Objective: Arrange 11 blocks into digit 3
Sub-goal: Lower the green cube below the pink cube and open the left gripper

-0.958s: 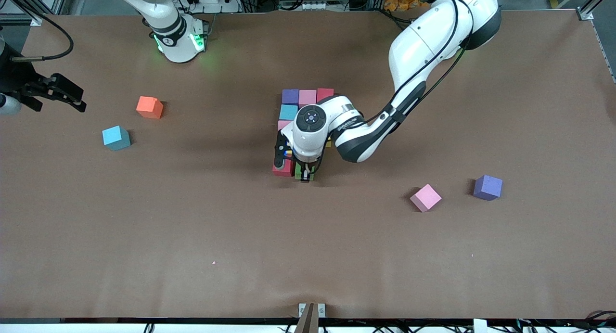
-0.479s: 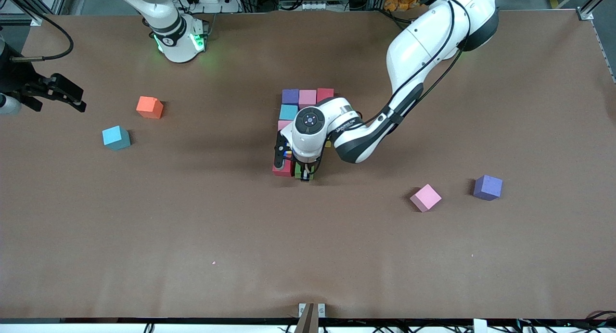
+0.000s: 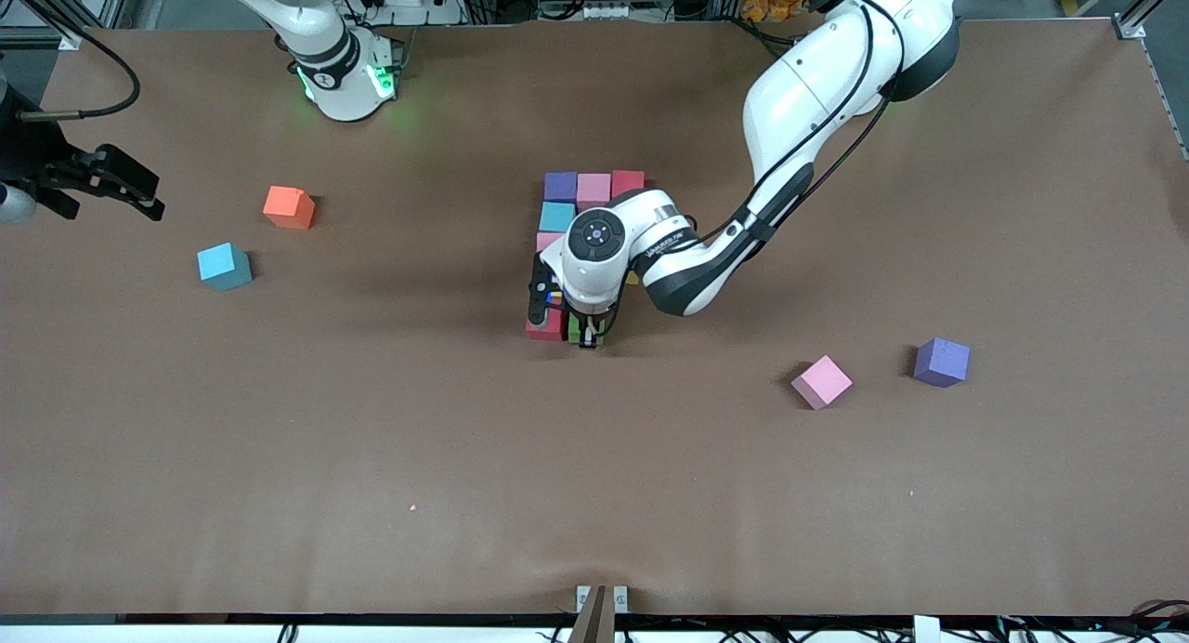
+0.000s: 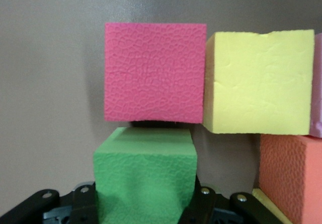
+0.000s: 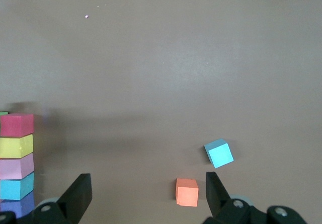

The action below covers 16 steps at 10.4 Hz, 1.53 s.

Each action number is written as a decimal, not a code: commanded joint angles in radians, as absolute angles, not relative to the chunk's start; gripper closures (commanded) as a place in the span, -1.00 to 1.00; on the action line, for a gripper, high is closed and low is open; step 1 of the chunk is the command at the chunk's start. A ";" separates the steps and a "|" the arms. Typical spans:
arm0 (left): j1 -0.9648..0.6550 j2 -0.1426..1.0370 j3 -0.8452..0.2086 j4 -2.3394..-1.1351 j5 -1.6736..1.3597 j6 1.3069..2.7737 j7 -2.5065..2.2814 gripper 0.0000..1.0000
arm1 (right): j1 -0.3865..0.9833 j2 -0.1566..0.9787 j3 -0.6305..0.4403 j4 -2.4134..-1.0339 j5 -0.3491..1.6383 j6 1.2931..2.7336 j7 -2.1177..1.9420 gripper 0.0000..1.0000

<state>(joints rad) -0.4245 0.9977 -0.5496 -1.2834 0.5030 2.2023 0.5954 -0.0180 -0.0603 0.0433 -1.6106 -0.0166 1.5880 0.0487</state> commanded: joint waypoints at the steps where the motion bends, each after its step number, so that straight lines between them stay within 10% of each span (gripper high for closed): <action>1: -0.446 1.015 -0.538 -1.246 0.474 2.194 0.594 0.74 | -0.014 -0.061 0.041 -1.614 -0.008 1.594 0.046 -1.00; 4: -0.446 1.020 -0.538 -1.247 0.474 2.194 0.592 0.68 | -0.014 -0.063 0.041 -1.615 -0.006 1.598 0.046 -1.00; 9: -0.453 1.025 -0.537 -1.249 0.474 2.198 0.523 0.01 | -0.014 -0.066 0.041 -1.623 -0.006 1.594 0.044 -1.00; 11: -0.456 1.022 -0.525 -1.250 0.474 2.198 0.505 -0.99 | -0.011 -0.064 0.041 -1.623 -0.006 1.601 0.046 -1.00; 16: -0.448 1.003 -0.523 -1.256 0.480 2.198 0.517 -1.00 | -0.002 -0.063 0.041 -1.623 -0.006 1.606 0.048 -1.00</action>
<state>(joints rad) -0.4361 1.0133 -0.5382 -1.2718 0.5018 2.2035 0.5102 -0.0055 -0.0590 0.0445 -1.6168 -0.0162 1.5982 0.0484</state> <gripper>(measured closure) 0.000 0.000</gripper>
